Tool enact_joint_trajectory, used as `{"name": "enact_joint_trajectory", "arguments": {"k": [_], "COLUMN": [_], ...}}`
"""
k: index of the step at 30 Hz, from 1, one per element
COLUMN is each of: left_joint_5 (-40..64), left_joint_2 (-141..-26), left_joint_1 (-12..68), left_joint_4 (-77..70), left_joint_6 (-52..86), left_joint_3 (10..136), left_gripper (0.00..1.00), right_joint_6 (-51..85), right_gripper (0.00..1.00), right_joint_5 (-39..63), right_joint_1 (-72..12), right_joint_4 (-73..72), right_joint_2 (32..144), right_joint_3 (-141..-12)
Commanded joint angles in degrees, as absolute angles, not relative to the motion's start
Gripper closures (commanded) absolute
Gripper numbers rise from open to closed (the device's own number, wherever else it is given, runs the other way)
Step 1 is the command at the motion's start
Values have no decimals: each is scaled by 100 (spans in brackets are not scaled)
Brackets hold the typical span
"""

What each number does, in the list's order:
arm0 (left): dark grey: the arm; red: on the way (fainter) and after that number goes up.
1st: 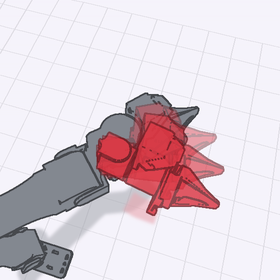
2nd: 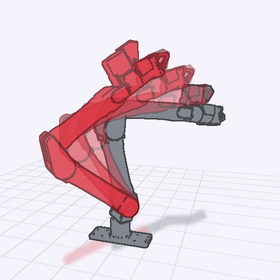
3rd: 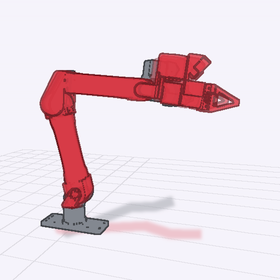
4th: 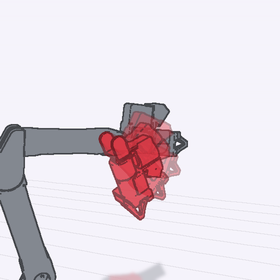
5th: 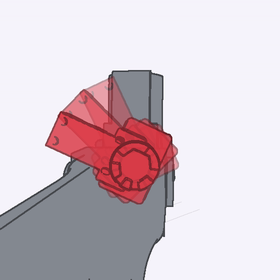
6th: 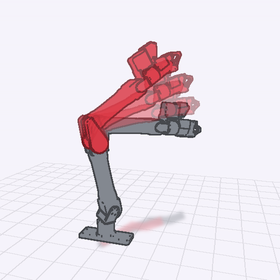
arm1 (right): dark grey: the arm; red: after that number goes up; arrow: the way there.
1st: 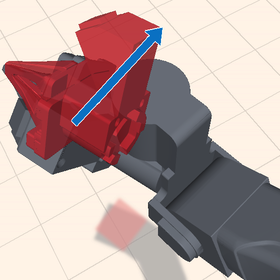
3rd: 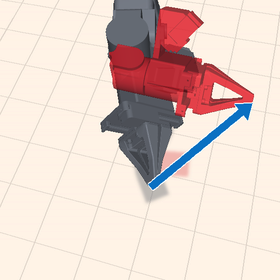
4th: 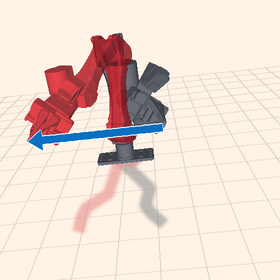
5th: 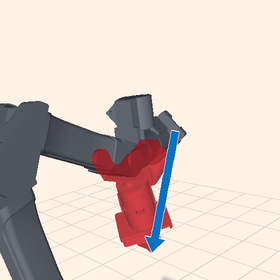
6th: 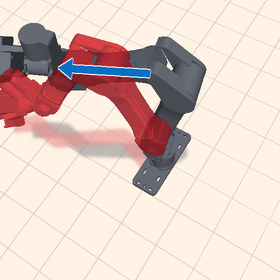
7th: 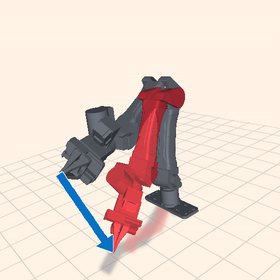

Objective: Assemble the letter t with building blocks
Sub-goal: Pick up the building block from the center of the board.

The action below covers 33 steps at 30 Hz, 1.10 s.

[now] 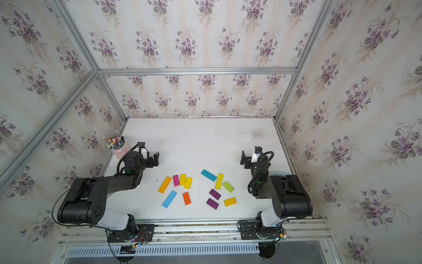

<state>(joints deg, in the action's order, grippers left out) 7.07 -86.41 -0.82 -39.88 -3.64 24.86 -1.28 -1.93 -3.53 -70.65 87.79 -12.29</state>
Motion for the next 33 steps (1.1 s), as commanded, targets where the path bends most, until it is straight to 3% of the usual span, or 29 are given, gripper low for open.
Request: {"name": "enact_joint_trajectory", "arguments": {"k": [1, 26, 30, 33], "left_joint_5": [721, 771, 862, 220], "left_joint_2": [-8603, -8587, -8147, -7228], "left_joint_1": [-83, -121, -62, 287], "left_joint_4": [-3977, -3935, -3273, -2134], "left_joint_6": [-413, -387, -531, -550], "left_joint_3": [2608, 2621, 2821, 3163], "left_gripper": [0, 0, 0, 0], "right_joint_6": [-132, -155, 17, 595], "right_gripper": [0, 0, 0, 0], "right_joint_5": [-164, -155, -568, -747], "right_joint_1": [-360, -344, -373, -453], "right_joint_4": [-7269, -7292, -5889, -4149], "right_joint_2": [8763, 8685, 7716, 7011], "right_joint_3": [-1247, -1235, -1467, -2001]}}
